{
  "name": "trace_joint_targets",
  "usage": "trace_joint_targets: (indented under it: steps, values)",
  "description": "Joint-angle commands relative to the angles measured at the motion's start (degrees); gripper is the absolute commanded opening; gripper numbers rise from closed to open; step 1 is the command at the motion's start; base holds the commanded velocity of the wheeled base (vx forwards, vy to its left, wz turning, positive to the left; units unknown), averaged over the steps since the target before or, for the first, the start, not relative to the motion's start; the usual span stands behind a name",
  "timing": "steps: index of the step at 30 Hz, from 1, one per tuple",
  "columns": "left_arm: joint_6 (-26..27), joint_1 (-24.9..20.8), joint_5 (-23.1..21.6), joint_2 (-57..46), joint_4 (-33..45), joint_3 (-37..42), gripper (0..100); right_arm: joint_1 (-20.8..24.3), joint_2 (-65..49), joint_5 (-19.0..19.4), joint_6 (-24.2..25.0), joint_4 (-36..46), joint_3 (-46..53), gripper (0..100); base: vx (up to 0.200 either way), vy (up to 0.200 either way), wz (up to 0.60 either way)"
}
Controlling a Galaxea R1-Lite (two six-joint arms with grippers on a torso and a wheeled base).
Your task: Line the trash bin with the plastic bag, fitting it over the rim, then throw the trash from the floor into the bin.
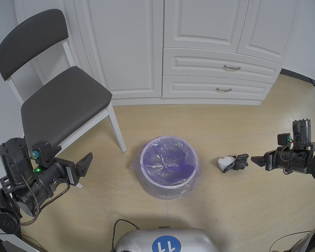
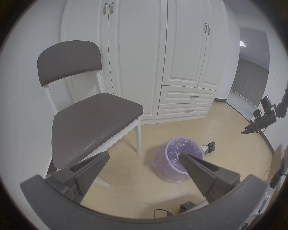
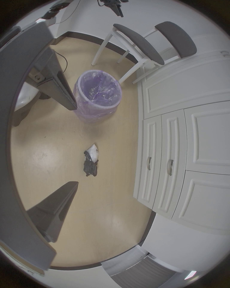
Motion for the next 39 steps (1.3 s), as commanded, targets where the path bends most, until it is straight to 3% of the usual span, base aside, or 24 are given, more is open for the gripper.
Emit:
trace_joint_targets:
  steps: [1,9,22,28,29,31,39]
  values:
    - [0.0,-0.07,0.01,-0.05,-0.17,0.34,100,-1.22,2.69,1.3,-0.17,-0.47,0.16,100,0.0,0.0,0.0]
    - [0.0,-0.16,-0.08,-0.4,0.0,0.43,100,-5.79,4.63,7.19,-0.17,-0.56,-0.63,100,0.0,0.0,0.0]
    - [0.27,-0.07,0.01,-0.4,-0.17,0.34,100,-7.9,11.92,7.63,1.85,-3.37,-3.53,100,0.0,0.0,0.0]
    - [1.41,0.01,0.1,-1.36,0.09,0.43,100,-7.9,16.84,7.8,3.35,13.85,-19.44,100,0.0,0.0,0.0]
    - [1.41,0.01,0.1,-1.36,0.09,0.43,100,-7.9,16.84,7.8,3.35,13.85,-19.44,100,0.0,0.0,0.0]
    - [1.5,0.01,0.1,-1.72,0.27,0.43,100,-7.9,22.03,7.89,4.05,20.8,-28.75,100,0.0,0.0,0.0]
    - [1.94,0.1,0.18,-1.98,0.35,0.52,100,-9.04,37.32,8.07,4.14,22.03,-46.07,100,0.0,0.0,0.0]
